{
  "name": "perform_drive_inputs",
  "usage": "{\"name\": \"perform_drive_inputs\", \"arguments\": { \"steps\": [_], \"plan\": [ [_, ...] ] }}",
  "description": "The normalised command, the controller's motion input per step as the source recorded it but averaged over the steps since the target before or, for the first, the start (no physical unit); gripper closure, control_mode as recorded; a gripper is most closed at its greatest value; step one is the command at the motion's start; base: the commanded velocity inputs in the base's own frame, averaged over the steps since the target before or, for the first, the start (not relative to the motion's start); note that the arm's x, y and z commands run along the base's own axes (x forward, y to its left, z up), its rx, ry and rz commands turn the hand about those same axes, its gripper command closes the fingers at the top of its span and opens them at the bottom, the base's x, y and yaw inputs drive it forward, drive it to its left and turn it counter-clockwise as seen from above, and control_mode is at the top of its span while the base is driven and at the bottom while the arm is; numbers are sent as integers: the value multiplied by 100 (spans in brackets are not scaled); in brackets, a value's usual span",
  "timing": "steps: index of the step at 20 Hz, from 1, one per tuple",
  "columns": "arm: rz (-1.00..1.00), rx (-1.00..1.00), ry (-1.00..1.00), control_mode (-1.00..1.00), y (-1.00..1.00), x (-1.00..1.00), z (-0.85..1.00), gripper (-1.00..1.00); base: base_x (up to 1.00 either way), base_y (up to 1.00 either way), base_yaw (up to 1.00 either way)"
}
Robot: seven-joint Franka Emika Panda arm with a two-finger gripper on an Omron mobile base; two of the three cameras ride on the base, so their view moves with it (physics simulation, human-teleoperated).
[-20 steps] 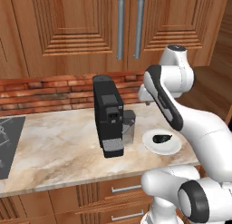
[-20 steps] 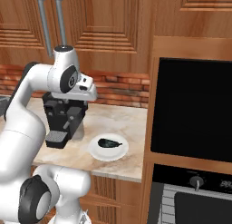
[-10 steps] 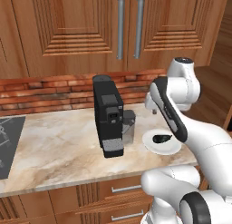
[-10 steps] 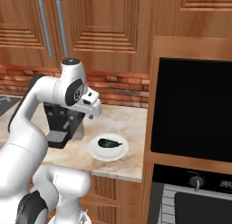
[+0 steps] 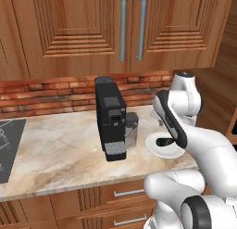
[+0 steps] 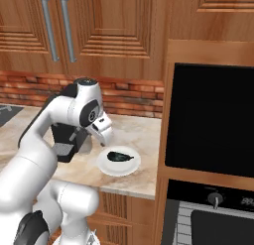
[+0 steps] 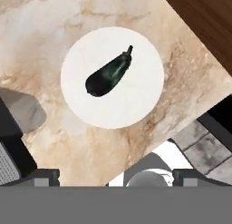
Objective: Place the eggplant on the rack of the oven.
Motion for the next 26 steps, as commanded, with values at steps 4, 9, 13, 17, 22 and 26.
{"name": "perform_drive_inputs", "arguments": {
  "steps": [4,9,13,17,22,26],
  "plan": [
    [-51,22,0,-100,0,0,-43,-100,0,0,0],
    [-37,13,0,-100,-2,15,-32,-100,0,0,0],
    [-27,2,0,-100,1,41,-30,-100,0,0,0],
    [-19,0,0,-100,0,34,-26,-100,0,0,0],
    [-16,0,0,-100,-2,33,-29,-100,0,0,0],
    [-16,0,0,-100,-31,33,-28,-100,0,0,0]
  ]
}}
